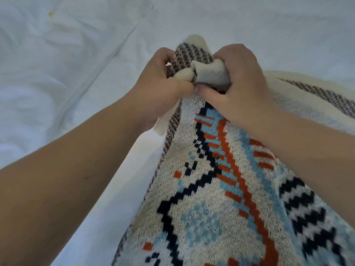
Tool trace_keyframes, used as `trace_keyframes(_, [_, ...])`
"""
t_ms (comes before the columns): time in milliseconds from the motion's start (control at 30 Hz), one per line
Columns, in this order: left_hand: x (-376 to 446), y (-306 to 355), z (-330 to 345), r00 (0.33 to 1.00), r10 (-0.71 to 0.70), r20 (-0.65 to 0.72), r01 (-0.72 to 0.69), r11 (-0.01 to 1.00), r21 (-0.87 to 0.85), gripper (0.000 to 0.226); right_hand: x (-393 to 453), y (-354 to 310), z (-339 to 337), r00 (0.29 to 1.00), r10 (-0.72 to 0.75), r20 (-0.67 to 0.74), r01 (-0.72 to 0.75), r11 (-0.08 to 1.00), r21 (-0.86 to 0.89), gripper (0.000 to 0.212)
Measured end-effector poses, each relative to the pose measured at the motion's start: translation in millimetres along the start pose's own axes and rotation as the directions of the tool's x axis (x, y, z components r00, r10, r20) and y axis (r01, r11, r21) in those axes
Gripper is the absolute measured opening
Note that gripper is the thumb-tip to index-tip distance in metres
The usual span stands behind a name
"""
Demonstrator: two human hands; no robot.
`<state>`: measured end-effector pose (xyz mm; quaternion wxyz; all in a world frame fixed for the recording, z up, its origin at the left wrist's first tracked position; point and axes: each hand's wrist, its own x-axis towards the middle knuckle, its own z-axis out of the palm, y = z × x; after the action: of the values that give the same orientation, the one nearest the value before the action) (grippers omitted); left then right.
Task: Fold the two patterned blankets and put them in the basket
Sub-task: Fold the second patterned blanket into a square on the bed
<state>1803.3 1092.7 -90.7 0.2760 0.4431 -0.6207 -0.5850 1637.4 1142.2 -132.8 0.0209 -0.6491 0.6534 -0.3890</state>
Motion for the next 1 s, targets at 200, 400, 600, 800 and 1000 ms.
trace_keyframes(200, [-6.9, 24.3, -17.4, 0.971, -0.113, 0.212, 0.146, 0.978, -0.147, 0.024, -3.0, -15.5, -19.8, 0.990, -0.025, -0.138, 0.023, 1.000, -0.018, 0.040])
trace_keyframes(400, [-14.5, 21.0, -15.1, 0.963, -0.218, 0.158, 0.223, 0.975, -0.012, 0.009, -15.4, -31.9, -37.0, 0.997, -0.054, 0.064, 0.055, 0.998, -0.015, 0.048])
trace_keyframes(600, [-17.5, 25.3, -8.2, 0.996, 0.031, -0.084, -0.034, 0.999, -0.029, 0.041, -25.2, -35.3, -58.7, 0.983, -0.175, 0.054, 0.178, 0.983, -0.052, 0.033])
trace_keyframes(800, [-27.9, 37.7, 9.5, 0.957, 0.286, -0.054, -0.287, 0.958, -0.004, 0.046, 2.1, -67.2, -87.2, 0.963, -0.091, 0.253, 0.025, 0.968, 0.250, 0.021])
trace_keyframes(1000, [-37.9, 57.2, 8.7, 0.975, 0.223, -0.004, -0.221, 0.966, -0.130, 0.052, 32.9, -73.3, -112.9, 0.846, -0.046, 0.532, -0.218, 0.879, 0.424, 0.028])
